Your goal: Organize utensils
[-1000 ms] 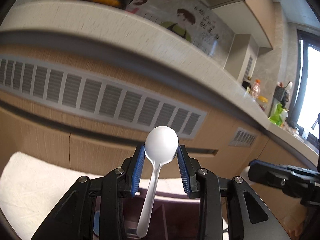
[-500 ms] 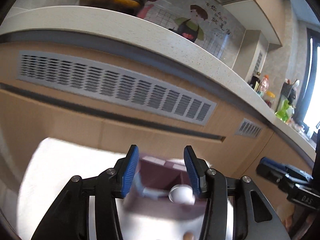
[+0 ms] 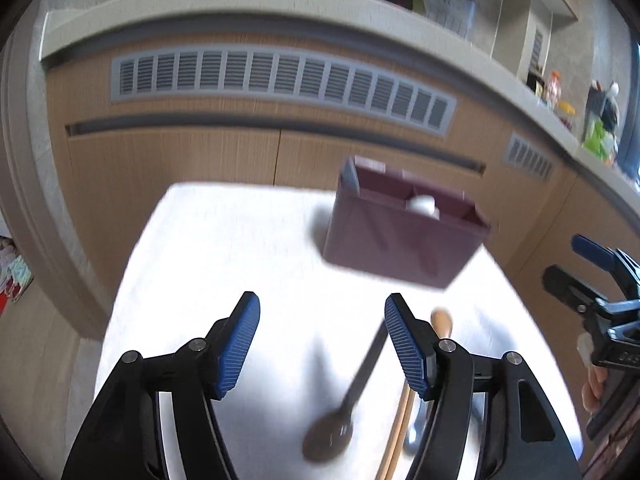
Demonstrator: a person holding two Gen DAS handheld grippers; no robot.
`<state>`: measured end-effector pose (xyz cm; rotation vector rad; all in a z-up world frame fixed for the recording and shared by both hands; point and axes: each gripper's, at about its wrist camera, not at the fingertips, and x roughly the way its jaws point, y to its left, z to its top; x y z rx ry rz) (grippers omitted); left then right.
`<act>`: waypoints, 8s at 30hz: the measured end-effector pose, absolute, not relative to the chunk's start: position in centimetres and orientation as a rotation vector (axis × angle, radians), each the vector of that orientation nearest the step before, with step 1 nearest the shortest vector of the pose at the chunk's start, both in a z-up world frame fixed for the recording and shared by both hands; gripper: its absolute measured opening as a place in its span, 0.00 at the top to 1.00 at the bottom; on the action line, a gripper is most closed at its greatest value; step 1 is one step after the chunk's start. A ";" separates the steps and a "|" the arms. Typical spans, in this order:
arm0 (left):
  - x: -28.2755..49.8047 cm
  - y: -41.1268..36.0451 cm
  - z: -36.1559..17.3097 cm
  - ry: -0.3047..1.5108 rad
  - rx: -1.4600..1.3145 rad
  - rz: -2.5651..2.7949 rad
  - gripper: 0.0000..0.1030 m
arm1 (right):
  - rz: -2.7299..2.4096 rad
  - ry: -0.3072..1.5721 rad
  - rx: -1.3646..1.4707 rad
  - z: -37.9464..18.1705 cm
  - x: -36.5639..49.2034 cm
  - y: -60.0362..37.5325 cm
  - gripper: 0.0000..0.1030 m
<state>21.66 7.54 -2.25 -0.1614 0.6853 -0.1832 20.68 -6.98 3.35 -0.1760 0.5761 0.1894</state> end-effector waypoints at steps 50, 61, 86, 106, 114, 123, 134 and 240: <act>24.5 -2.0 -7.8 1.078 0.224 -0.474 0.78 | 0.325 0.952 -0.003 -7.4 19.2 -10.2 0.90; 25.4 -4.1 -8.6 1.096 0.291 -0.483 0.78 | 0.343 0.971 -0.004 -8.3 19.3 -9.7 0.90; 23.7 1.9 -7.5 1.091 0.061 -0.468 0.87 | 0.353 0.992 -0.119 -8.9 21.5 -6.5 0.89; 23.9 0.8 -6.7 0.975 0.077 -0.372 0.95 | 0.337 0.906 -0.027 -6.9 19.3 -8.3 0.89; 18.1 3.8 -1.6 0.717 -0.155 -0.376 0.95 | 0.347 0.787 -0.019 -2.8 15.9 -8.5 0.89; 15.0 4.7 2.0 0.631 -0.178 -0.408 0.95 | 0.346 0.698 -0.053 0.3 14.2 -7.6 0.89; 14.1 5.1 4.5 0.572 -0.183 -0.412 0.95 | 0.354 0.665 -0.043 1.6 13.7 -7.8 0.89; 38.8 1.2 5.6 0.255 -0.261 -0.372 0.92 | 0.274 0.261 0.038 5.4 35.4 -8.4 0.88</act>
